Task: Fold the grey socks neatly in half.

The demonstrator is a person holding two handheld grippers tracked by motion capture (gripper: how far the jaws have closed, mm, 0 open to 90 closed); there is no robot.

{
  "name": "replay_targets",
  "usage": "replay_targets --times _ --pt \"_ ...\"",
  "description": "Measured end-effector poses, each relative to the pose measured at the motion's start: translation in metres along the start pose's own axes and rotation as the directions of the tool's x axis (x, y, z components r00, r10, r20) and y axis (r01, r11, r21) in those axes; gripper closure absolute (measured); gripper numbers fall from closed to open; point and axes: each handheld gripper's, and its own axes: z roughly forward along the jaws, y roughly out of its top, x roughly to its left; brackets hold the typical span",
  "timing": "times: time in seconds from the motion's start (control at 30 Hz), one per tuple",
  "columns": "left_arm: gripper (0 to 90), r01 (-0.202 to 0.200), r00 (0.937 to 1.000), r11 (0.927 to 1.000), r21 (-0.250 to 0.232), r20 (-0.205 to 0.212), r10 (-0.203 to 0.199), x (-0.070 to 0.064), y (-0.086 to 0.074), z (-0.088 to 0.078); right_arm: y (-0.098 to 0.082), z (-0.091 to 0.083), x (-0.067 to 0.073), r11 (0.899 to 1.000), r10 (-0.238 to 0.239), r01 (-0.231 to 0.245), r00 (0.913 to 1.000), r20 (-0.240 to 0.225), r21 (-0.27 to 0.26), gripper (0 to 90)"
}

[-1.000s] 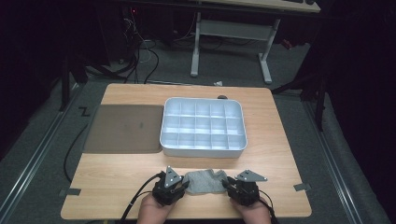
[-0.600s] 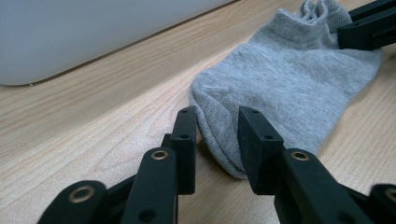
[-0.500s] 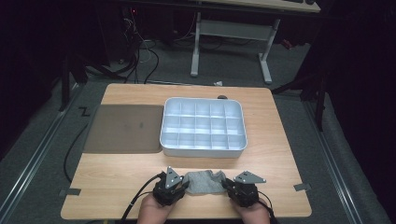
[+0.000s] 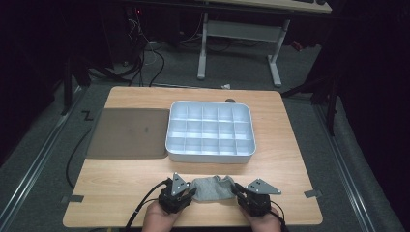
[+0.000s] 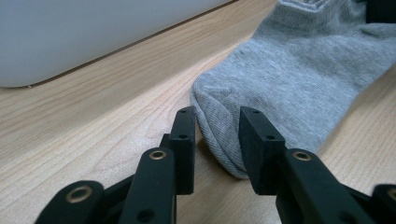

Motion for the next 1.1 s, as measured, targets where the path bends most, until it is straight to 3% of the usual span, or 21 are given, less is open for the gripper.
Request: replay_targets --times 0.13,0.17,0.27,0.3,0.33,0.43,0.57,0.7,0.77,0.83,1.0,1.03,1.1 --pt "62.1 0.006 0.9999 0.9998 -0.021 0.014 -0.005 -0.002 0.002 -0.003 0.000 -0.001 0.000 1.000 -0.002 0.002 1.0000 0.005 0.003 81.6" --pt "62.0 -0.012 0.9998 0.9986 -0.052 0.014 0.013 -0.006 0.007 -0.008 0.000 0.000 -0.001 1.000 -0.005 0.005 1.0000 0.007 0.005 81.6" --pt "64.0 -0.028 0.9992 0.9960 -0.085 0.028 0.030 -0.015 0.014 -0.011 0.000 0.001 -0.001 1.000 -0.007 0.007 0.9999 0.008 0.009 81.6" --pt "66.4 -0.023 0.9977 0.9952 -0.096 0.062 0.029 -0.023 0.021 -0.010 0.000 0.001 0.000 1.000 -0.002 0.002 0.9999 0.010 0.014 81.6" --pt "67.3 -0.023 0.9977 0.9952 -0.096 0.062 0.029 -0.023 0.021 -0.010 -0.001 0.001 0.000 1.000 -0.002 0.002 0.9999 0.010 0.015 81.7" --pt "70.5 0.014 0.9923 0.9957 -0.092 0.124 -0.003 -0.038 0.033 0.003 -0.001 0.002 -0.001 1.000 -0.005 0.005 0.9999 0.009 0.015 81.7" --pt "75.4 -0.003 0.9899 0.9992 -0.041 0.141 0.009 -0.054 0.043 0.029 -0.001 0.001 0.000 1.000 0.001 -0.001 1.0000 0.007 0.013 81.8" --pt "78.4 -0.022 0.9925 0.9998 0.001 0.120 0.022 -0.058 0.043 0.040 0.000 0.001 0.000 1.000 0.000 0.000 1.0000 0.008 0.012 81.9" --pt "81.2 -0.056 0.9935 0.9975 0.043 0.102 0.051 -0.060 0.040 0.046 0.000 0.000 0.000 1.000 0.001 -0.001 0.9999 0.011 0.005 82.1" --pt "81.4 -0.091 0.9929 0.9954 0.030 0.080 0.088 -0.064 0.037 0.047 0.001 -0.002 0.001 1.000 0.014 -0.014 0.9999 0.000 0.000 82.1" --pt "78.1 -0.070 0.9925 0.9972 0.027 0.102 0.067 -0.062 0.038 0.045 0.002 -0.002 0.001 1.000 0.006 -0.006 1.0000 0.003 -0.005 82.1" --pt "74.2 -0.061 0.9918 0.9981 -0.014 0.111 0.062 -0.061 0.038 0.038 0.002 -0.003 0.002 1.000 0.012 -0.012 0.9999 0.004 -0.005 82.1" --pt "74.0 -0.055 0.9921 0.9976 -0.041 0.110 0.059 -0.058 0.038 0.030 0.002 -0.004 0.001 1.000 0.012 -0.012 0.9999 0.004 -0.005 82.1"
